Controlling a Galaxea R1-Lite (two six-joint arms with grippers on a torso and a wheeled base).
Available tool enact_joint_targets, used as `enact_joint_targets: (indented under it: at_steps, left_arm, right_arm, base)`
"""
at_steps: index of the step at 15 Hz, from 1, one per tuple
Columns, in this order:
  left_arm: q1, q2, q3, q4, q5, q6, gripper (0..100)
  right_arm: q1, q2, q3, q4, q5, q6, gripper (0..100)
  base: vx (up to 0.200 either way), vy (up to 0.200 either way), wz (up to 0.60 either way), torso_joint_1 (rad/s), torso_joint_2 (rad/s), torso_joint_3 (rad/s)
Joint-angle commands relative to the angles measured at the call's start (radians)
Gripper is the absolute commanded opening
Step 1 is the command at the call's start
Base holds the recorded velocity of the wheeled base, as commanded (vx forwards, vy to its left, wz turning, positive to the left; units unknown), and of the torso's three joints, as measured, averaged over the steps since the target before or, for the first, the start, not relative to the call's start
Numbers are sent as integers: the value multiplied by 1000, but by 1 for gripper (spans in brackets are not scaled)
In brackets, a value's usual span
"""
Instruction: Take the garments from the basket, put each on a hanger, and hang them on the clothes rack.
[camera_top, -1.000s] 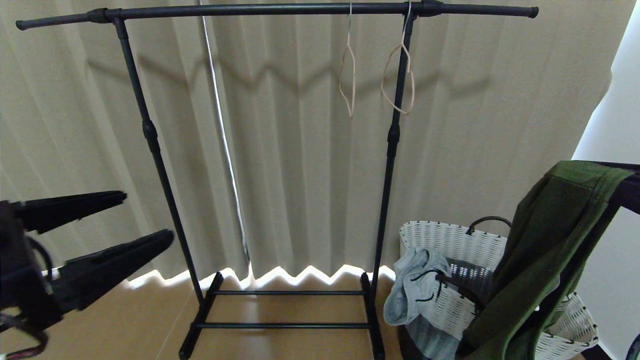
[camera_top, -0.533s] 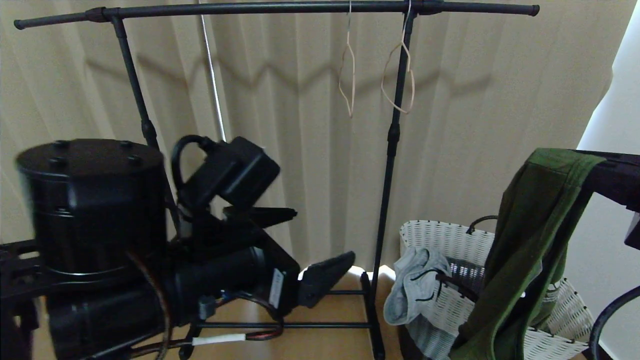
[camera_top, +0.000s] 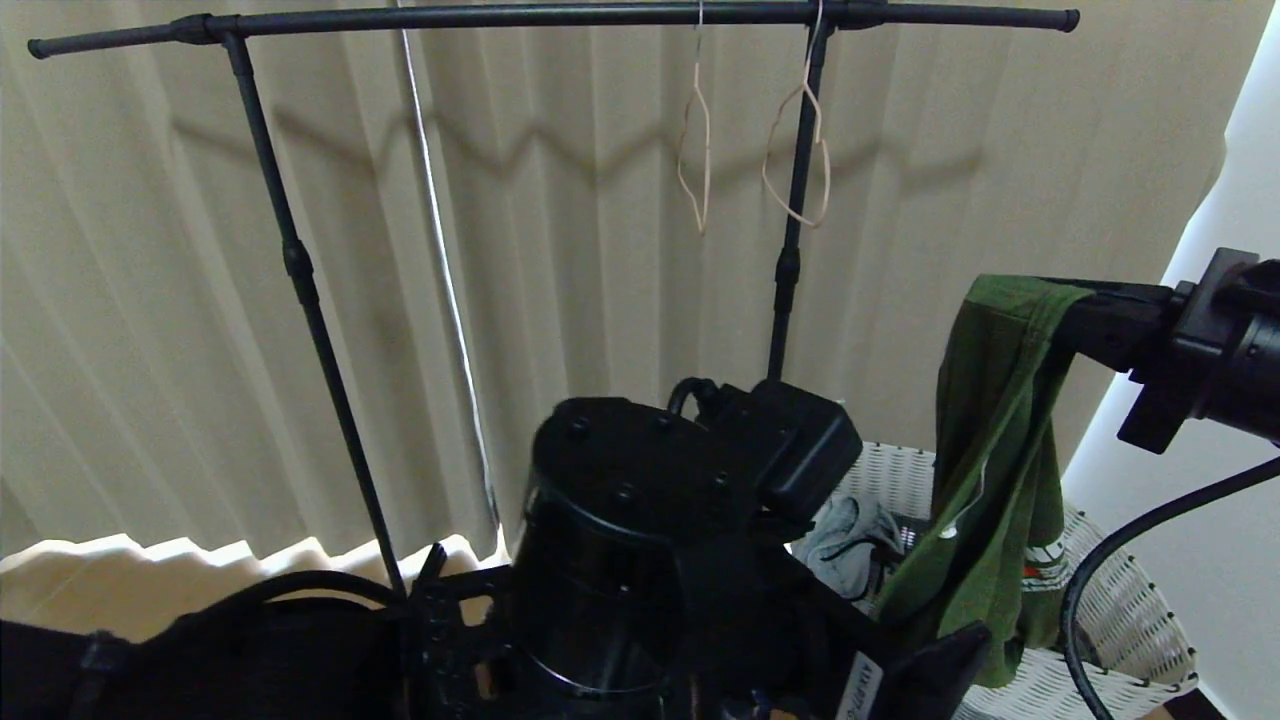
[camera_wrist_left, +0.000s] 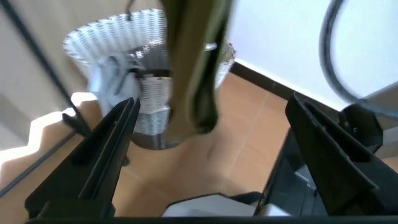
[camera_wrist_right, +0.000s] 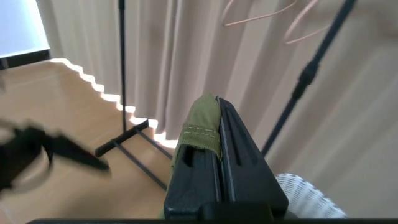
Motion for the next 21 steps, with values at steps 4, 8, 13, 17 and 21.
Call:
enact_joint_targets:
  at_steps: [4,8,13,17,21]
  left_arm:
    - [12,230,-132,-62,68,-22,100]
    - [38,323,-187,-58,166,-17,100]
    - [58,322,-134,-58,206,-17,100]
    - [58,254,-26,-59,206,-16,0]
    - [60,150,66,-140,257,70,0]
  right_arm:
    - [18,-14,15,-4,0,24,0]
    - [22,-55,15,-1,1,24,0]
    - [22,-84,15,4,0,22,0]
    - [22,-78,12,-1,-6,21,0]
    - [21,-77,15,2,-11,21,0]
  base:
    - [0,0,0,0,0,0]
    - [0,0,0,0,0,0]
    - [0,0,0,0,0,0]
    - [0,0,0,0,0,0]
    - [0,0,0,0,0,0]
